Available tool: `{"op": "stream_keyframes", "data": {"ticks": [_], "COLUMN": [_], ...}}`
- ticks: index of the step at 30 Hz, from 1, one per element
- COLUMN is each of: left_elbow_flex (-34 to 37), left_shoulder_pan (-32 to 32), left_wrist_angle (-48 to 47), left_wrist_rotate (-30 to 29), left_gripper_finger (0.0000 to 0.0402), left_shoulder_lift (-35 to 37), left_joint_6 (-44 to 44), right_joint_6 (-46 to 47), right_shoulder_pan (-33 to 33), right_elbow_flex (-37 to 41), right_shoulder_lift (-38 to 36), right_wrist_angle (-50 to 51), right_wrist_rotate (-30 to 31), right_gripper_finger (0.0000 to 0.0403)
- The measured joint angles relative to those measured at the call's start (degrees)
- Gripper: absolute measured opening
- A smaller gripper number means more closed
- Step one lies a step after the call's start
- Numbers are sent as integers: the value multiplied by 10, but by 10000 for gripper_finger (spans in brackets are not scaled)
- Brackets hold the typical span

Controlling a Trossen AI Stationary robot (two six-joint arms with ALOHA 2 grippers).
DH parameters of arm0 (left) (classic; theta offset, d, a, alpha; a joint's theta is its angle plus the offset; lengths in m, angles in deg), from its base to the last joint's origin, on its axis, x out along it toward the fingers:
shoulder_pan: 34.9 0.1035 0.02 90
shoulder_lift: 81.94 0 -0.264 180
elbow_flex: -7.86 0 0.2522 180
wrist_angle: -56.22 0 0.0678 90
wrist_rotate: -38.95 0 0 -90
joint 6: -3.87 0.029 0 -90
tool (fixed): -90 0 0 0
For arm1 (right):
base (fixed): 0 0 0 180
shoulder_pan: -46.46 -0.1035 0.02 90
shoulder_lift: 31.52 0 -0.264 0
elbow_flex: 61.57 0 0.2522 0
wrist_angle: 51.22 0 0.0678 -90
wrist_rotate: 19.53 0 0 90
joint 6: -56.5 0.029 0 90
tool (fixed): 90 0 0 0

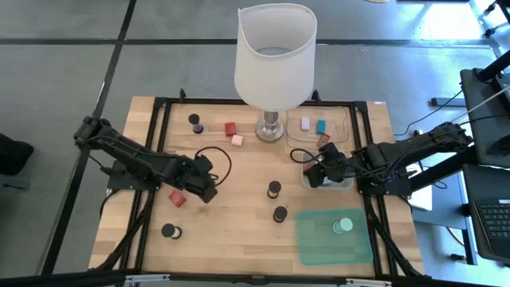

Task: Pick & Place Office items
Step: Move the hourglasses to the middle of the table

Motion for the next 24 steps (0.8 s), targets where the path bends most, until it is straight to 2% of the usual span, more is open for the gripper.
{"op": "stream_keyframes", "data": {"ticks": [3, 10, 19, 24], "left_elbow_flex": [39, 84, 162, 188], "left_shoulder_pan": [-1, -8, -12, -12], "left_wrist_angle": [47, 66, 194, 226], "left_wrist_rotate": [-4, -79, -71, -89], "left_gripper_finger": [318, 318, 318, 318], "left_shoulder_lift": [40, 66, 66, 66], "left_joint_6": [-5, 20, 31, 31], "right_joint_6": [0, 0, 0, 0], "right_shoulder_pan": [0, 0, 0, 0], "right_elbow_flex": [0, 0, 0, 0], "right_shoulder_lift": [0, 0, 0, 0], "right_wrist_angle": [0, 0, 0, 0], "right_wrist_rotate": [0, 0, 0, 0], "right_gripper_finger": [267, 267, 267, 267]}}
